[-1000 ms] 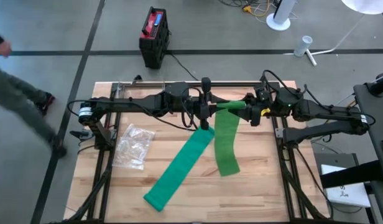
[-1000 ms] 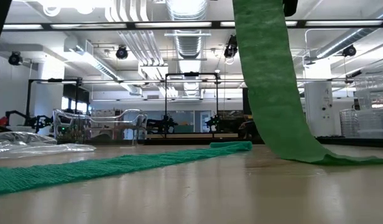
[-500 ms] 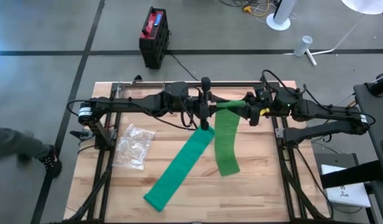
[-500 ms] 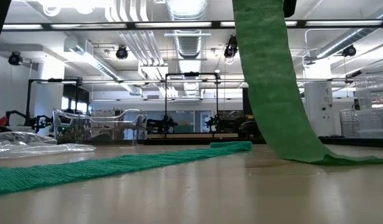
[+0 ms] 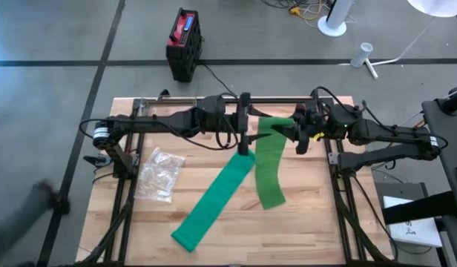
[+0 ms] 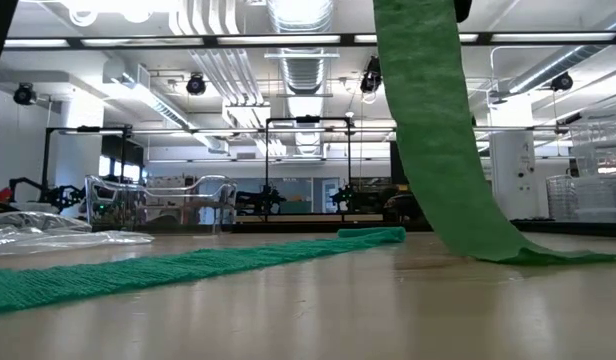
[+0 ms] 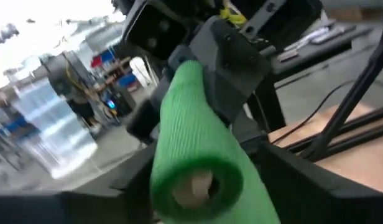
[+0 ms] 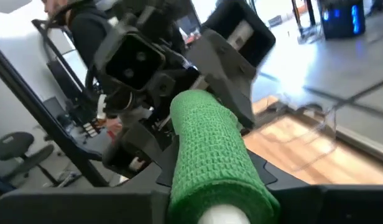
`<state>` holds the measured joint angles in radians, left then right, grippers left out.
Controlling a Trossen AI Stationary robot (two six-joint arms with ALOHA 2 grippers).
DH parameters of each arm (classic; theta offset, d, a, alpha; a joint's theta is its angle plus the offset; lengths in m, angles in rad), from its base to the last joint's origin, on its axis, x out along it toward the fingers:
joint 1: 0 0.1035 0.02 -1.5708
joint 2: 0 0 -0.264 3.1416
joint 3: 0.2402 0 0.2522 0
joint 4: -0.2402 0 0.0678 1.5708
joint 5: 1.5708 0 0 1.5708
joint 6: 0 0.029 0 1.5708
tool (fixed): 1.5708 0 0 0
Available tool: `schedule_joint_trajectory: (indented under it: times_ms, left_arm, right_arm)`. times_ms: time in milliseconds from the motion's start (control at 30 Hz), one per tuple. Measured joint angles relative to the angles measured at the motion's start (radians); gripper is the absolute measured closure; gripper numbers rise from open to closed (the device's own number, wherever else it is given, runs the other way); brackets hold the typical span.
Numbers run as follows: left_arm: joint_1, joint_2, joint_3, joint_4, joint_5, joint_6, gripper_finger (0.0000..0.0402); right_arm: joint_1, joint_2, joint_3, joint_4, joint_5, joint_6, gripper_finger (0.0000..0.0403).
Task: Roll bandage
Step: Roll the green bandage
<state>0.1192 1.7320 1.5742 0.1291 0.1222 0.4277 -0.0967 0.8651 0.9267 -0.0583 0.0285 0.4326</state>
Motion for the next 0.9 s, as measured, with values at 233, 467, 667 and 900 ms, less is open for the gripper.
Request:
schedule_joint_trajectory:
  times_ms: [233,467,667,900]
  left_arm:
    - [0.042,-0.003,0.036,-0.037,0.072,-0.152,0.0104]
    - [0.077,-0.003,0.047,-0.036,0.124,-0.221,0.0152]
    - [0.087,-0.003,0.047,-0.059,0.134,-0.191,0.0263]
    - [0.088,-0.005,0.047,-0.066,0.138,-0.154,0.0373]
  right_arm:
    - [0.000,0.007,-0.001,-0.006,0.001,-0.132,0.0323]
    - [-0.001,0.016,-0.005,-0.005,0.009,-0.218,0.0324]
    - [-0.002,0.015,-0.005,-0.005,0.020,-0.267,0.0311]
    - [-0.002,0.014,-0.005,-0.013,0.007,-0.344,0.0288]
